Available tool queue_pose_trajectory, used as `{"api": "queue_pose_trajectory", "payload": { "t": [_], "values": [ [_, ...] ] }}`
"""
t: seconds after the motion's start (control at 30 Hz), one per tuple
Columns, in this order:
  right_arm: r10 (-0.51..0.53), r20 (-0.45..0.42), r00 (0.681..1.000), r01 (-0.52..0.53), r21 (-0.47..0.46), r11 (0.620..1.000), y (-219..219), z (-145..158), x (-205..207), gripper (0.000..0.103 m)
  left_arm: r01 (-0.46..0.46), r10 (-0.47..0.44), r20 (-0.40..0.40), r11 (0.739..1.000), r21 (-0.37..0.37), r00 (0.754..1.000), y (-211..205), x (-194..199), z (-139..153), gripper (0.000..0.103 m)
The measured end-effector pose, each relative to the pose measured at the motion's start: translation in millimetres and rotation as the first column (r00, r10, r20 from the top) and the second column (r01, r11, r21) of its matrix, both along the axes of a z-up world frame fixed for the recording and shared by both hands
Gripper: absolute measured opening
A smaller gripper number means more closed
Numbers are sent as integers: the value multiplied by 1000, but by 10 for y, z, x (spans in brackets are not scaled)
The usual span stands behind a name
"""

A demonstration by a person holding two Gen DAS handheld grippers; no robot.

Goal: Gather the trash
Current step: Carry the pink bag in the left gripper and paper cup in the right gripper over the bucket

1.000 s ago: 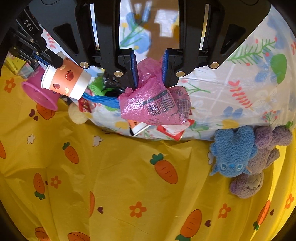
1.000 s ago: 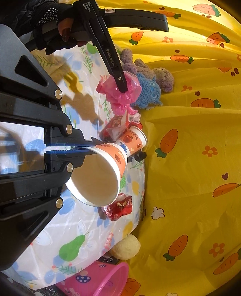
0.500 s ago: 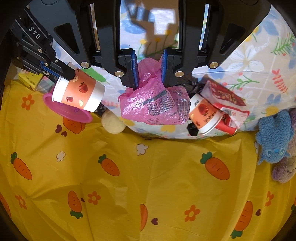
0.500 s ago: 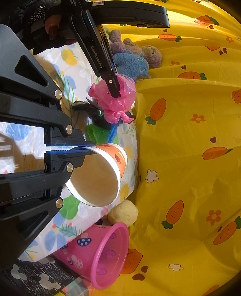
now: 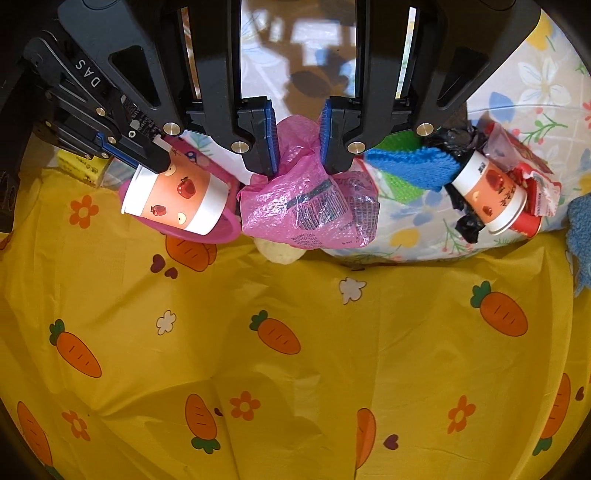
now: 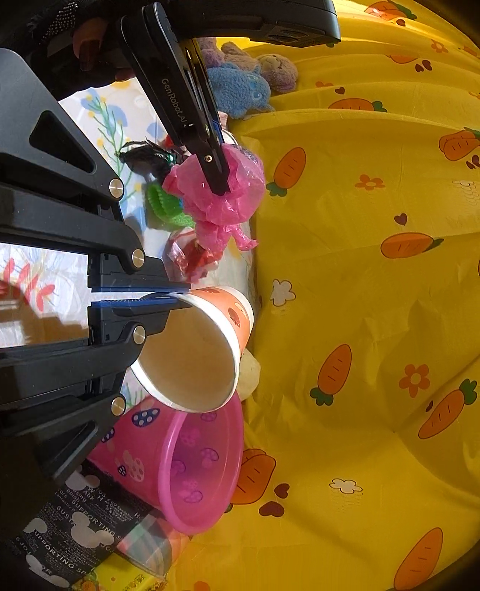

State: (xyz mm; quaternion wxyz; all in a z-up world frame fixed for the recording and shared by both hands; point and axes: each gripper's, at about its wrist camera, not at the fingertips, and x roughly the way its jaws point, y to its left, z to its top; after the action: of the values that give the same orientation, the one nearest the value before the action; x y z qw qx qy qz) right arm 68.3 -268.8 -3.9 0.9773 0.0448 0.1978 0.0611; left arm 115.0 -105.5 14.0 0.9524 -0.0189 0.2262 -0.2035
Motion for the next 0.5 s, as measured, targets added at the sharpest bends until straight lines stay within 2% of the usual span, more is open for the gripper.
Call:
{"api": "queue_pose_trajectory", "payload": {
  "t": [0.23,0.5],
  "values": [
    [-125,28,992,125,-2,992,-436,120,95,4,120,-119,22,993,-10,993,-467,177,107,17],
    [-259,23,966,259,-15,966,-925,131,274,4,259,-259,31,966,-19,966,-1068,448,119,17]
  ]
}}
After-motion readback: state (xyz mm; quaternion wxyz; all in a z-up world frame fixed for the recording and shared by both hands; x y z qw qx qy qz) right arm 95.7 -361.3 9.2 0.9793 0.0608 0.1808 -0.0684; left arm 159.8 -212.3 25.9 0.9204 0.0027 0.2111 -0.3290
